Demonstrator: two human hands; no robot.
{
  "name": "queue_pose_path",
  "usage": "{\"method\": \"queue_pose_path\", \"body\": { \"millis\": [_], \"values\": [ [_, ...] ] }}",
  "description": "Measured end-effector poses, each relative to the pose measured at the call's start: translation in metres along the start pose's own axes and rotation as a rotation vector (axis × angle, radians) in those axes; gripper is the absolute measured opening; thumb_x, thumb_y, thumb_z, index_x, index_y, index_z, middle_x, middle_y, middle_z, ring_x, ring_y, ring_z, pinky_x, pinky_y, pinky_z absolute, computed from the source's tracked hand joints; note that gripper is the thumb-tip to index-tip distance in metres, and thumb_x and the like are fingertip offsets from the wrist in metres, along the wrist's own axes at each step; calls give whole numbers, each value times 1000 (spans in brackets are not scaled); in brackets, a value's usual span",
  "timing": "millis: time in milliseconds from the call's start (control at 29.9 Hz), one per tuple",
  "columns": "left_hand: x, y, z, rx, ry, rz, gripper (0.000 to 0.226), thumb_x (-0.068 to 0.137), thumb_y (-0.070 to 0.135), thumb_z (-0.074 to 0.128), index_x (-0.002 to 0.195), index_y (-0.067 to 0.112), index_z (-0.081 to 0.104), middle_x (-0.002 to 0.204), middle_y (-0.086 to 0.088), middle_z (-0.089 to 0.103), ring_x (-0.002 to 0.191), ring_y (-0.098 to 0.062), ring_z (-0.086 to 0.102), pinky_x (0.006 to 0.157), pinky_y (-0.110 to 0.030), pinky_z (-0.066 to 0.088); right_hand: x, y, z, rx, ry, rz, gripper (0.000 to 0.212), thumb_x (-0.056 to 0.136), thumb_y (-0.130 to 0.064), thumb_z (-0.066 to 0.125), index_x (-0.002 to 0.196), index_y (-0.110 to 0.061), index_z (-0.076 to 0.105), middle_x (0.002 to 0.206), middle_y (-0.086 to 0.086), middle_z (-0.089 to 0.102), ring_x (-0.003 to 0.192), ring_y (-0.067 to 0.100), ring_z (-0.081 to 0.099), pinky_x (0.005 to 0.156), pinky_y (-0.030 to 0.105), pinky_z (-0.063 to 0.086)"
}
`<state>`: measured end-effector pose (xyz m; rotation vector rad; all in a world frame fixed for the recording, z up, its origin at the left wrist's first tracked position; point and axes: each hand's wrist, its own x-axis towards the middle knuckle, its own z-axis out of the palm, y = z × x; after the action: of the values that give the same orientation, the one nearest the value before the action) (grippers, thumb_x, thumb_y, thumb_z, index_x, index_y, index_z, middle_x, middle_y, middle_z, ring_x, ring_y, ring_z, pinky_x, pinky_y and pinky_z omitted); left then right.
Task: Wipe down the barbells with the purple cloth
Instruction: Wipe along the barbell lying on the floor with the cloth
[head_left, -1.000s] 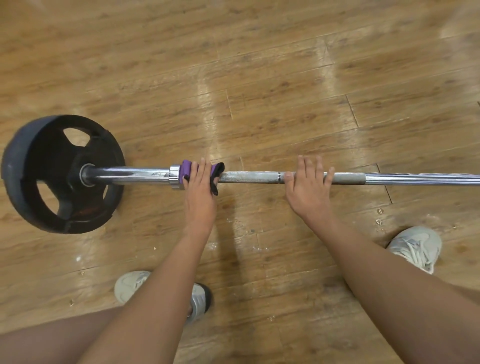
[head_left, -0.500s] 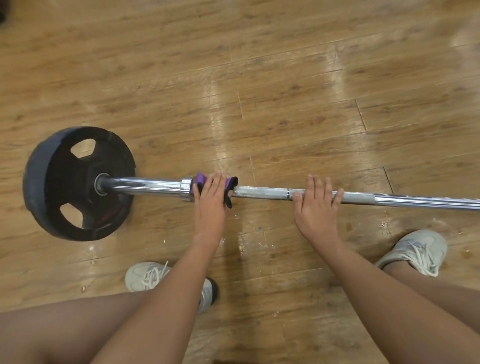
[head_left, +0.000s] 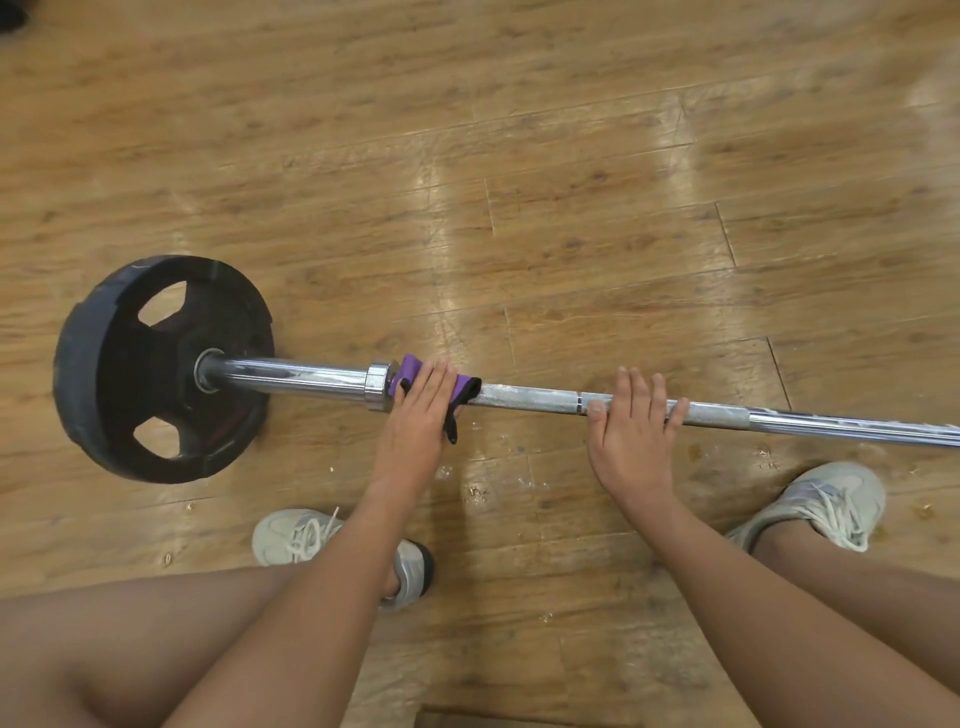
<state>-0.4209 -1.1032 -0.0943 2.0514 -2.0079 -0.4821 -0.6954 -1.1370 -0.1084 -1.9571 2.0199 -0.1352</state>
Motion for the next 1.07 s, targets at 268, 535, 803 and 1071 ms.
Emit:
{"method": "queue_pose_path", "body": {
  "millis": [268, 535, 803, 1071],
  "values": [
    [2, 19, -4, -21, -7, -157, 52, 109, 26, 41, 157, 13, 28, 165, -2, 19, 154, -17, 7, 122, -36, -4, -4, -1, -1, -6, 14, -2, 67, 105, -49, 15, 159, -11, 22, 165, 9, 26, 155, 32, 7, 123, 55, -7],
    [2, 13, -5, 91, -21, -197, 56, 107, 16, 48, 158, 18, 25, 167, -1, 18, 155, -18, 6, 126, -45, 6, -11, 0, 0, -14, 33, 1, 67, 104, -49, 18, 156, -10, 31, 162, 9, 31, 154, 31, 12, 123, 54, -3],
    [-18, 26, -6, 23, -61, -196, 55, 109, 21, 41, 160, 18, 20, 167, 1, 11, 155, -17, -1, 120, -39, -6, -27, 2, 1, -13, 51, 1, 64, 105, -47, 26, 155, -8, 34, 162, 9, 32, 154, 31, 14, 124, 55, 3],
    [-40, 27, -1, 82, -89, -68, 63, 104, 12, 52, 159, 16, 23, 167, -2, 19, 155, -20, 4, 122, -46, 3, -51, 3, 5, -27, 80, -3, 66, 105, -46, 24, 155, -5, 33, 162, 13, 31, 154, 33, 13, 124, 56, 4]
  ]
}}
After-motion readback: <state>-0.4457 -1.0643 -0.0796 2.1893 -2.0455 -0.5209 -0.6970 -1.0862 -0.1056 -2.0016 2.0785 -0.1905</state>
